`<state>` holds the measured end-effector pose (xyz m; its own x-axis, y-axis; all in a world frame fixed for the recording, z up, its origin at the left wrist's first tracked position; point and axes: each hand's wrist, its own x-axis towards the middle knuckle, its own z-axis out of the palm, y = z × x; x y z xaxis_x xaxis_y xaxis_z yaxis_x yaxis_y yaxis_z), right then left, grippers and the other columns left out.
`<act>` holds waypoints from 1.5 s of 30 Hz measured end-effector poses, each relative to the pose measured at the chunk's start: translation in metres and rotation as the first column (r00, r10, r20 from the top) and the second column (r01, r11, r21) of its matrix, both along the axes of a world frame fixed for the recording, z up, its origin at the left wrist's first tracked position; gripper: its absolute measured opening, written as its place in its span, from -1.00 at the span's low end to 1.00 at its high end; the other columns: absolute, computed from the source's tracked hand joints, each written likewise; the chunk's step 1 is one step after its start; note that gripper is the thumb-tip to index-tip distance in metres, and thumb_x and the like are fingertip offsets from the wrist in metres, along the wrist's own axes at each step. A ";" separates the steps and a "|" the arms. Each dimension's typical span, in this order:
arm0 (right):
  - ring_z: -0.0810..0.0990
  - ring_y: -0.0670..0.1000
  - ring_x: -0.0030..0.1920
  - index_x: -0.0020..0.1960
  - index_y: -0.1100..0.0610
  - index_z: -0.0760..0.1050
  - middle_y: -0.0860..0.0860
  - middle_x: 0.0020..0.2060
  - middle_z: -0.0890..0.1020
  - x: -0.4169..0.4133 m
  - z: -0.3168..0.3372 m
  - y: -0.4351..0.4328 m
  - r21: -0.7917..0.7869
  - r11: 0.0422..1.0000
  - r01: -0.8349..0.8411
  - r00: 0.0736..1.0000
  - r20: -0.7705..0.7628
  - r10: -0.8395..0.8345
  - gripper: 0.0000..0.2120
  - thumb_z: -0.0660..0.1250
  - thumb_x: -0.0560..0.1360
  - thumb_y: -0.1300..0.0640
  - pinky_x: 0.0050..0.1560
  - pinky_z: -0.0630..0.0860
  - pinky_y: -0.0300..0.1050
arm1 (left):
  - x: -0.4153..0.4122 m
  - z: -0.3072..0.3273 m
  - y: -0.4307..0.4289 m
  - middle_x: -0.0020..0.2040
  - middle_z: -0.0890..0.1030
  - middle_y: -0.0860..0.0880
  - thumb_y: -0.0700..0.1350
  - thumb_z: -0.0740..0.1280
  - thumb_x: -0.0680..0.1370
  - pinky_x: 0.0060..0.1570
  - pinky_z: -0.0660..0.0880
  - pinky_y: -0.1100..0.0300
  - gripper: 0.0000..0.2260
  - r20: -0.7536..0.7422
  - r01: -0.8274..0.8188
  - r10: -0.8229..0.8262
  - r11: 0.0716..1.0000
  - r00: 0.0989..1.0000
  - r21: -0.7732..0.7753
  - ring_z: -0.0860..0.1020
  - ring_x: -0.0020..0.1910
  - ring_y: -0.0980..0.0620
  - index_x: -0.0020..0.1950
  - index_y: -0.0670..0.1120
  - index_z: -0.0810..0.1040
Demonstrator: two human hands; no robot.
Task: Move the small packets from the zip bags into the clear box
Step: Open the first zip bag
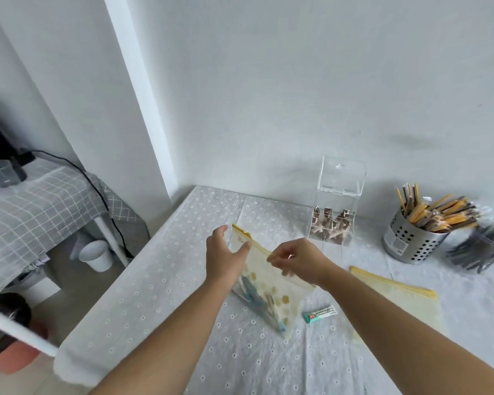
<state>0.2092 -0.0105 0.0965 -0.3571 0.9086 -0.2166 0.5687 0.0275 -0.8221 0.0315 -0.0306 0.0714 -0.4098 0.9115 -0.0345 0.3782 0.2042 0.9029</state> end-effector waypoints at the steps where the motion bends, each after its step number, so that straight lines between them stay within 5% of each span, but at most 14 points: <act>1: 0.56 -0.11 -0.41 -0.10 0.13 0.67 0.03 -0.29 0.66 -0.001 0.003 -0.001 0.026 0.999 -0.025 0.999 0.027 0.025 -0.93 0.43 0.44 0.20 -0.23 0.49 -0.29 | -0.003 0.004 0.000 0.37 0.32 -0.02 -0.01 0.42 0.45 0.30 0.37 0.03 -0.44 -0.102 0.041 -0.037 0.999 0.994 0.032 0.36 0.34 0.00 0.39 0.02 0.29; 4: 0.56 -0.10 -0.36 -0.10 0.10 0.69 0.09 -0.24 0.69 0.000 0.013 0.000 0.074 0.993 -0.091 0.991 0.106 0.083 -0.92 0.45 0.43 0.18 -0.17 0.51 -0.27 | -0.021 0.021 0.003 0.36 0.39 0.07 0.01 0.39 0.45 0.30 0.32 0.03 -0.63 -0.555 0.289 -0.281 0.954 0.783 -0.076 0.36 0.35 0.05 0.24 0.12 0.47; 5: 0.56 -0.10 -0.35 -0.10 0.08 0.69 0.05 -0.27 0.68 0.000 0.016 0.001 0.089 0.990 -0.108 0.986 0.141 0.095 -0.92 0.45 0.42 0.17 -0.16 0.51 -0.25 | -0.027 0.026 0.005 0.29 0.48 0.09 0.01 0.39 0.46 0.27 0.34 0.05 -0.76 -0.602 0.341 -0.350 0.931 0.718 -0.134 0.42 0.30 0.06 0.12 0.12 0.56; 9: 0.53 -0.13 -0.29 -0.08 0.06 0.69 0.00 -0.20 0.68 -0.001 0.025 0.003 0.185 0.976 -0.118 0.971 0.226 0.075 -0.91 0.45 0.42 0.13 -0.19 0.46 -0.27 | -0.042 0.041 0.002 -0.14 0.65 0.06 -0.03 0.43 0.44 0.02 0.53 0.03 -0.95 -0.405 0.404 -0.455 0.890 0.793 -0.211 0.60 -0.07 0.02 -0.18 0.01 0.65; 13: 0.55 0.00 0.09 0.03 -0.02 0.63 -0.04 0.03 0.63 -0.003 0.027 0.008 0.415 0.903 -0.115 0.915 0.399 -0.066 -0.83 0.41 0.45 0.03 0.17 0.46 -0.05 | -0.045 0.044 -0.001 -0.24 0.68 -0.03 -0.09 0.43 0.44 -0.05 0.58 0.01 -0.93 -0.327 0.394 -0.425 0.905 0.844 -0.160 0.64 -0.19 -0.03 -0.24 -0.04 0.67; 16: 0.49 0.03 0.13 0.09 0.04 0.60 0.00 0.07 0.57 -0.010 0.023 0.003 0.585 0.811 -0.008 0.946 0.266 -0.183 -0.77 0.42 0.44 0.07 0.20 0.40 -0.04 | -0.039 0.047 -0.008 -0.30 0.67 -0.07 -0.14 0.40 0.47 -0.19 0.55 0.14 -0.88 -0.174 0.319 -0.327 0.945 0.929 -0.073 0.61 -0.33 0.02 -0.25 -0.12 0.66; 18: 0.53 -0.01 -0.04 0.02 0.10 0.60 0.01 -0.04 0.58 -0.018 0.021 -0.003 0.537 0.839 0.085 0.977 0.122 -0.177 -0.83 0.42 0.44 0.12 0.00 0.44 -0.18 | -0.030 0.047 -0.013 -0.29 0.65 -0.06 -0.14 0.39 0.49 -0.31 0.54 0.21 -0.88 0.029 0.243 -0.241 0.969 0.970 -0.051 0.59 -0.33 0.05 -0.20 -0.15 0.66; 21: 0.52 -0.10 -0.31 -0.15 0.13 0.59 -0.03 -0.28 0.62 -0.034 0.018 -0.011 0.248 0.955 0.164 0.985 -0.088 -0.147 -0.92 0.42 0.44 0.12 -0.27 0.41 -0.27 | -0.016 0.045 -0.019 -0.14 0.69 -0.08 -0.14 0.36 0.52 -0.32 0.57 0.19 -0.90 0.352 0.225 -0.179 0.970 0.918 -0.092 0.65 -0.23 0.01 -0.08 -0.12 0.66; 26: 0.62 -0.01 -0.22 -0.14 0.16 0.61 0.09 -0.19 0.70 -0.036 0.010 -0.013 0.050 0.981 0.185 0.957 -0.235 -0.168 -0.84 0.47 0.40 0.08 -0.24 0.55 -0.18 | -0.005 0.040 -0.026 -0.16 0.66 -0.13 -0.18 0.28 0.56 -0.24 0.62 0.16 -0.85 0.637 0.287 -0.124 0.945 0.761 -0.159 0.64 -0.17 -0.04 -0.03 -0.19 0.63; 32: 0.66 0.02 -0.19 -0.15 0.17 0.63 0.09 -0.20 0.71 -0.029 0.001 -0.015 0.012 0.990 0.143 0.974 -0.181 -0.138 -0.84 0.53 0.35 0.11 -0.06 0.61 -0.01 | -0.003 0.029 -0.029 -0.34 0.67 -0.06 -0.25 0.28 0.56 -0.34 0.60 0.25 -0.89 0.717 0.334 -0.094 0.921 0.691 -0.201 0.64 -0.33 0.08 -0.08 -0.21 0.60; 38: 0.69 0.06 -0.15 -0.14 0.16 0.62 0.09 -0.20 0.72 -0.027 0.004 -0.020 -0.028 0.994 0.105 0.978 -0.178 -0.109 -0.75 0.59 0.25 0.15 0.01 0.61 -0.03 | -0.005 0.022 -0.026 -0.22 0.66 -0.12 -0.28 0.33 0.52 -0.30 0.62 0.24 -0.93 0.721 0.319 -0.076 0.925 0.688 -0.207 0.66 -0.31 0.04 -0.04 -0.24 0.59; 45: 0.57 0.01 -0.29 -0.23 0.22 0.63 0.15 -0.26 0.71 -0.024 0.004 -0.019 -0.032 0.990 0.139 0.989 -0.037 -0.140 -0.77 0.51 0.31 0.05 -0.25 0.50 -0.06 | 0.003 0.015 -0.025 -0.26 0.67 -0.09 -0.29 0.36 0.50 -0.37 0.58 0.26 -0.96 0.697 0.304 -0.070 0.927 0.713 -0.218 0.63 -0.31 0.05 -0.12 -0.21 0.60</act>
